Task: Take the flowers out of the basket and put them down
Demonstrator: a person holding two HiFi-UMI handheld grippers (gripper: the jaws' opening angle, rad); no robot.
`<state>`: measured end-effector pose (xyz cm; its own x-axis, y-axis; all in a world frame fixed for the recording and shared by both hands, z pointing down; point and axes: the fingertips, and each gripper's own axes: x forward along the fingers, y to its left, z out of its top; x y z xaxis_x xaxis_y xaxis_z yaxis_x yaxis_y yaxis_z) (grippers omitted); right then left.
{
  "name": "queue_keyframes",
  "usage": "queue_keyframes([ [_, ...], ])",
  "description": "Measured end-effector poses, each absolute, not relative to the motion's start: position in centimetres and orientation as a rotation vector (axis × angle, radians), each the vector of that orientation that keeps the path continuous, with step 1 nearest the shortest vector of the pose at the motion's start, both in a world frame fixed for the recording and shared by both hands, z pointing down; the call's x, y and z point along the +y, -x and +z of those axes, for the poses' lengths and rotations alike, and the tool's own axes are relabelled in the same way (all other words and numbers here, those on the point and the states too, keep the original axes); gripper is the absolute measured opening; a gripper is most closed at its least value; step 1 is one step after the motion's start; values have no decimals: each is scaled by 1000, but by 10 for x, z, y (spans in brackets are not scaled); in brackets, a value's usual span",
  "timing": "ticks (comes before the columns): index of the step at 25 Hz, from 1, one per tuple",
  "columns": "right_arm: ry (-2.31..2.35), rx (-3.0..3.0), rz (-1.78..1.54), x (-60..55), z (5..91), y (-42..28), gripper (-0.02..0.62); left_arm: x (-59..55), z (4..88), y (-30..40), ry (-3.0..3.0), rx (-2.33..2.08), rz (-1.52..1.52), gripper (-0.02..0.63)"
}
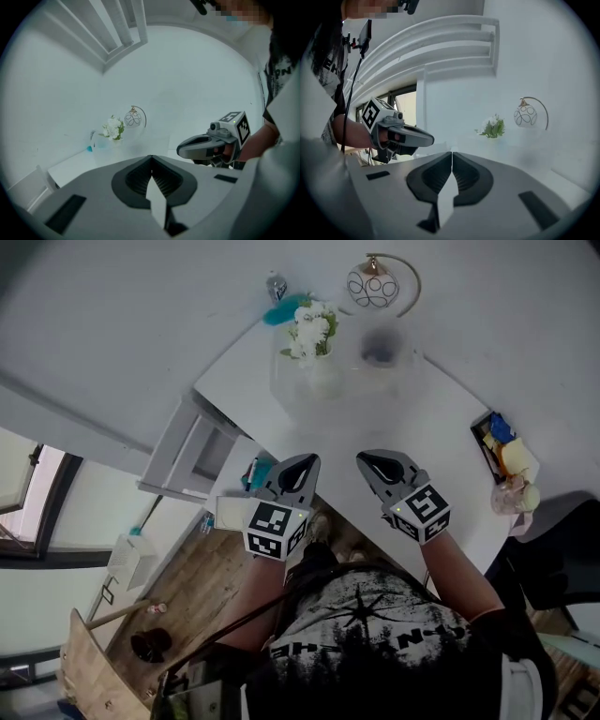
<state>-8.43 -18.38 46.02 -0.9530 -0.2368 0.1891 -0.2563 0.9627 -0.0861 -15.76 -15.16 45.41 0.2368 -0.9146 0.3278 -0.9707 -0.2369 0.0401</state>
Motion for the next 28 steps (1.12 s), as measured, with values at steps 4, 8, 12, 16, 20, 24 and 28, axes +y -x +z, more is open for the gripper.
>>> queue_keyframes([
  [4, -430, -2925, 174, -206, 456, 106, 18, -183, 452, 181, -2320, -1723, 335, 11],
  [8, -491, -2920, 126, -232, 448, 130, 18, -214, 450, 204, -2375, -1662, 340, 11],
  [12, -526, -2926, 113, -251, 440, 152, 18, -233, 446, 222, -2411, -1602, 337, 11],
  [16, -569, -2904, 120, -264, 435, 168, 18, -244, 444, 232, -2443, -1522, 317, 11],
  [20, -592, -2897, 115, -271, 422, 178, 18, -252, 441, 237, -2469, -1452, 310, 11],
  [24, -583, -2892, 85, -278, 409, 191, 18, -257, 440, 241, -2500, -1385, 326, 11],
  [28, -571, -2896, 103, -286, 394, 198, 18, -263, 434, 249, -2515, -1367, 311, 11],
])
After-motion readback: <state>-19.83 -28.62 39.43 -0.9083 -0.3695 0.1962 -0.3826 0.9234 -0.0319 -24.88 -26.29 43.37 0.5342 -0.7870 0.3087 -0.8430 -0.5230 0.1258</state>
